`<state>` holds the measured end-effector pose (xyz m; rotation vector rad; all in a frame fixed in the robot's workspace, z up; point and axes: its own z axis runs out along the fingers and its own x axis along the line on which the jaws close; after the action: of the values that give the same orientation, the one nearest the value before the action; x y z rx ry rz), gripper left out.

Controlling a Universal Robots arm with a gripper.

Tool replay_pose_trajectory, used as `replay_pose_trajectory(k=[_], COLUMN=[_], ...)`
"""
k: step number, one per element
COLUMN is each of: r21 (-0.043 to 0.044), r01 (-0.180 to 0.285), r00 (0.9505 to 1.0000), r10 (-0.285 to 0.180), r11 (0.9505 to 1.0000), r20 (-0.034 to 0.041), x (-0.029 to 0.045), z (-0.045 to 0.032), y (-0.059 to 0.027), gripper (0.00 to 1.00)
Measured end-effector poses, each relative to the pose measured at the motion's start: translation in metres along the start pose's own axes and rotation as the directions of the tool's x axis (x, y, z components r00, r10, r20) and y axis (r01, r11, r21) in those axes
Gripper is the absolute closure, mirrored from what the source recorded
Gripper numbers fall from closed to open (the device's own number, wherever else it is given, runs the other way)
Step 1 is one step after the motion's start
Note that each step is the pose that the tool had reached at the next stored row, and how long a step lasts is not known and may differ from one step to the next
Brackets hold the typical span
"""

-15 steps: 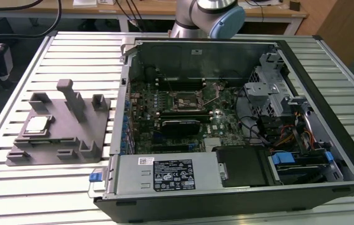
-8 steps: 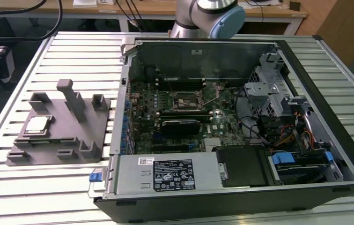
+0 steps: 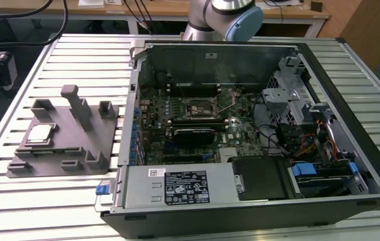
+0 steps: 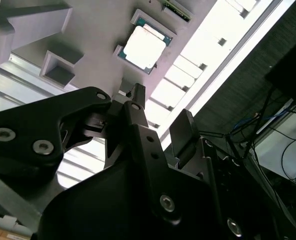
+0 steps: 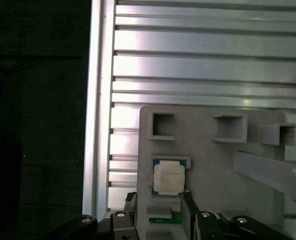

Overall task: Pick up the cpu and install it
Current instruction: 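Pick up the cpu and move it towards the insertion slot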

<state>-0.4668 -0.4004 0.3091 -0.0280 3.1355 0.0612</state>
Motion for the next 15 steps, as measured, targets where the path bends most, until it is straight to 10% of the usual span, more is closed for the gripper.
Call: replay_pose_trajectory(k=[15], r21=[0.0007], r01=[0.000], r00=[1.0000], r10=[0.000], r11=[1.0000], r20=[0.0000], x=[-0.0041], z=[0.0149], y=[-0.0006], gripper=[0.53])
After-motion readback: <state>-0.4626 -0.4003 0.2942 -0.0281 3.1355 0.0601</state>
